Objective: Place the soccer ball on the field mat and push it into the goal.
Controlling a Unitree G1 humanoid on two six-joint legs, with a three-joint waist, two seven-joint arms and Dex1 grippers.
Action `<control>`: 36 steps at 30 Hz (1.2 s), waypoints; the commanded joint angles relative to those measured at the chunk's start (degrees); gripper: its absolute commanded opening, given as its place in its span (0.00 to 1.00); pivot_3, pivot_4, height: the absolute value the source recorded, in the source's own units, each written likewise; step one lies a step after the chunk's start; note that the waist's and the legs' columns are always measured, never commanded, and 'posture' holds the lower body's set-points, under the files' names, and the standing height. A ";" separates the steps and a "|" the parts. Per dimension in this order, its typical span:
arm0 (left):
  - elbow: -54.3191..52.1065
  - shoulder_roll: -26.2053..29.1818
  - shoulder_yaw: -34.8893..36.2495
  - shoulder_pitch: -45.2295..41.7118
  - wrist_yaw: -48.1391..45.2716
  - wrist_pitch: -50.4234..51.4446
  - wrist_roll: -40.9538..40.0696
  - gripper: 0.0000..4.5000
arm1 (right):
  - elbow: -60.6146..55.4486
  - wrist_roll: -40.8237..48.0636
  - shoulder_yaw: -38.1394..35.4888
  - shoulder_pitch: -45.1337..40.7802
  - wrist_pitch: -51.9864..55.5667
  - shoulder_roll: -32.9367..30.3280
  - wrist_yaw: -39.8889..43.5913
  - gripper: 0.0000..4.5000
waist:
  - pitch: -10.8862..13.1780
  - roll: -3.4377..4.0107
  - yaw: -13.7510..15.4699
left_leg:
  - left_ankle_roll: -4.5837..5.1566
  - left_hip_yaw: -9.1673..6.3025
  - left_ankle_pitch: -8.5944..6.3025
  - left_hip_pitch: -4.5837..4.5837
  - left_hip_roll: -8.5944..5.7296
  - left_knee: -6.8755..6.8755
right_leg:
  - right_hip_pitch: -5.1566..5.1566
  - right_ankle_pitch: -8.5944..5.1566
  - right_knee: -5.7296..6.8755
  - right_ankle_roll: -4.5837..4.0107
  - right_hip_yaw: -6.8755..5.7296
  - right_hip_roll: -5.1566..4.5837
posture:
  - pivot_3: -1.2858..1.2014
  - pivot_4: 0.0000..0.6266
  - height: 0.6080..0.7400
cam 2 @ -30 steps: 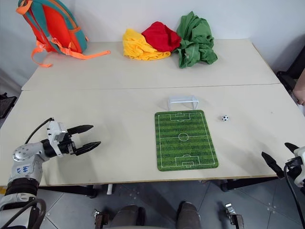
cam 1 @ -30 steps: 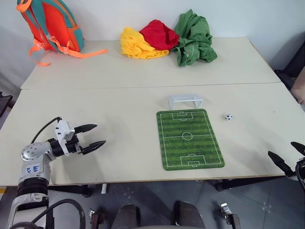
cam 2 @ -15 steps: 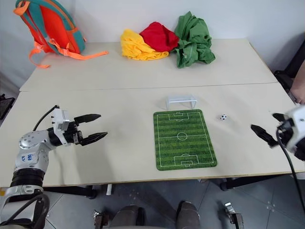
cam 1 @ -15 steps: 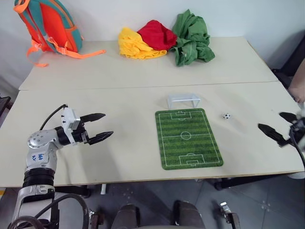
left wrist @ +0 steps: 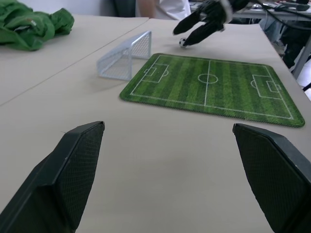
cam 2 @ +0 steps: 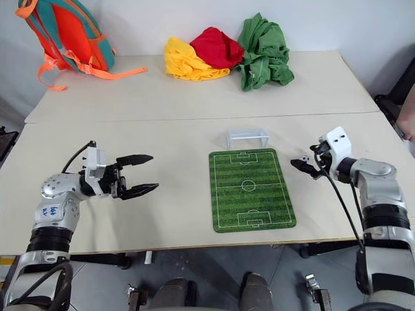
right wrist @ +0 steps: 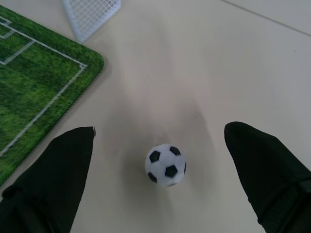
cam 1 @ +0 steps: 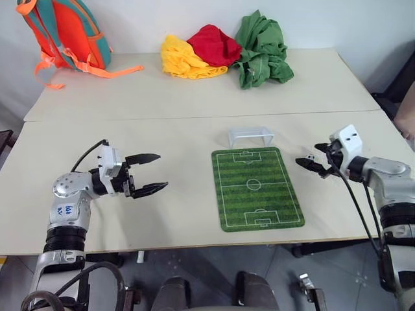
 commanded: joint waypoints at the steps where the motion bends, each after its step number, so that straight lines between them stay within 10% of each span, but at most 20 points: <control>1: -4.16 1.91 2.00 2.90 1.08 1.03 -1.67 1.00 | 5.43 -1.66 -0.45 -2.21 -3.70 -0.06 0.20 0.99 | 0.00 0.00 -0.41 | 0.00 0.00 0.00 -0.01 0.01 0.00 | 0.00 0.00 -0.01 0.00 -0.01 0.00 | 0.52 0.24 1.00; 8: -7.64 2.66 2.81 6.16 3.04 1.96 -2.28 1.00 | 10.91 -2.99 -0.45 -2.81 -6.40 0.07 -0.15 0.86 | 0.00 0.00 -0.69 | 0.00 -0.01 0.00 0.02 0.01 0.08 | 0.05 0.00 0.02 0.00 0.00 -0.01 | 0.52 0.24 1.00; 17: -5.81 0.82 1.14 3.64 3.50 0.71 -1.84 1.00 | 10.61 -1.85 -1.57 -3.66 -8.39 0.41 -0.58 0.19 | 0.01 0.00 -0.65 | 0.00 -0.01 0.00 0.03 0.01 0.24 | 0.10 0.00 0.09 0.00 0.02 -0.01 | 0.52 0.24 1.00; 29: -4.93 0.18 -3.20 4.33 -3.87 -2.71 -1.02 1.00 | -50.38 10.12 0.25 13.31 16.27 -4.55 6.58 0.19 | 0.11 0.17 -0.56 | -0.04 0.00 -0.02 0.01 0.04 0.06 | -0.03 0.00 0.07 0.00 0.02 0.03 | 0.52 0.24 1.00; 36: -8.86 -1.25 -4.33 7.74 -5.96 -3.58 -2.99 1.00 | -65.05 9.01 6.05 24.84 13.59 -8.89 13.15 0.19 | 0.20 0.03 0.94 | 0.02 0.01 -0.06 -0.04 0.02 0.20 | 0.00 0.00 0.05 0.00 0.03 0.01 | 0.52 0.24 1.00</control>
